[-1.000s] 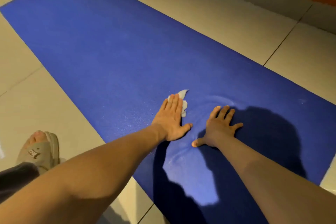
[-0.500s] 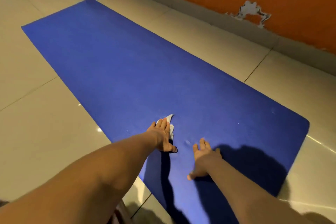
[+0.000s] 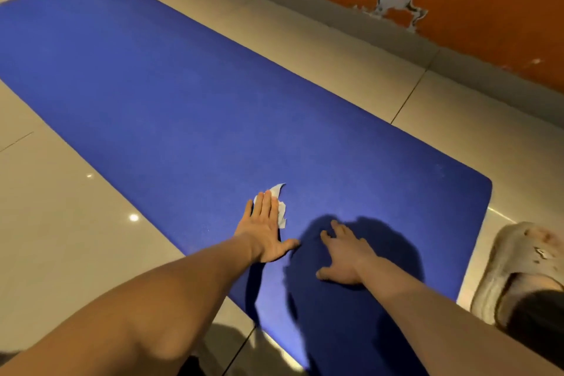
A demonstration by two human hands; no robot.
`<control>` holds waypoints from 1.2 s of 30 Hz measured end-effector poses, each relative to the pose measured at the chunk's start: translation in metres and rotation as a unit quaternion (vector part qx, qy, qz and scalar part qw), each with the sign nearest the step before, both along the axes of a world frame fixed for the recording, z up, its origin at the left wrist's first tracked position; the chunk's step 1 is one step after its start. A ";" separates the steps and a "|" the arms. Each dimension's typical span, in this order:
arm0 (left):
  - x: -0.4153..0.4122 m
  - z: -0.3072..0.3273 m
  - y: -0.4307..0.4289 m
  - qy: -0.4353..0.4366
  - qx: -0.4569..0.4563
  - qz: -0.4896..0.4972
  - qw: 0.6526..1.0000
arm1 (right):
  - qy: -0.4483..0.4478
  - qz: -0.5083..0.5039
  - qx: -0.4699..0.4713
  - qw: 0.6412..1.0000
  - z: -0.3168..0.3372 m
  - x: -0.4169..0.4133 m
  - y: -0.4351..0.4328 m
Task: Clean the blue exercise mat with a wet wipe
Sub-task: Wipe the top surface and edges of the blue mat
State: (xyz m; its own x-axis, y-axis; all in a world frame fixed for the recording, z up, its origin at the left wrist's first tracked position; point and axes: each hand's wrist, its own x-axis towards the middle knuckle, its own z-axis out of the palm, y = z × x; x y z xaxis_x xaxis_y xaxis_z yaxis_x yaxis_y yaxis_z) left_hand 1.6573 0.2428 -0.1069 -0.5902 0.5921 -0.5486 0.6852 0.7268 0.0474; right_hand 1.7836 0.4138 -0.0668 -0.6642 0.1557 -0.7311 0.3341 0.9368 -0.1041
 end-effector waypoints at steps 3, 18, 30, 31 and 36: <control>0.006 -0.009 0.011 0.016 0.046 0.049 0.998 | 0.123 0.023 0.045 0.991 -0.001 -0.009 0.035; -0.024 -0.018 0.096 0.037 0.079 0.150 0.985 | 0.032 0.059 0.097 0.993 -0.027 -0.045 0.124; 0.073 -0.032 0.139 0.035 0.150 0.027 0.988 | 0.051 0.194 0.105 0.974 -0.010 -0.056 0.167; 0.076 -0.032 0.136 0.038 0.148 0.002 0.988 | 0.061 0.185 0.123 0.973 -0.011 -0.052 0.170; 0.038 -0.034 0.114 0.077 0.118 -0.023 0.990 | 0.044 0.117 0.118 0.985 -0.026 -0.042 0.172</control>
State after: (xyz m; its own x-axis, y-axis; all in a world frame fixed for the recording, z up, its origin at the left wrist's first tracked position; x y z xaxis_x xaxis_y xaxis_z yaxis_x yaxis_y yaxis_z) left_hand 1.6953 0.3571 -0.1413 -0.6251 0.7218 -0.2972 0.7300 0.6754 0.1048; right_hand 1.7418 0.5858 -0.0923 -0.7611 0.1506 -0.6309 0.1065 0.9885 0.1075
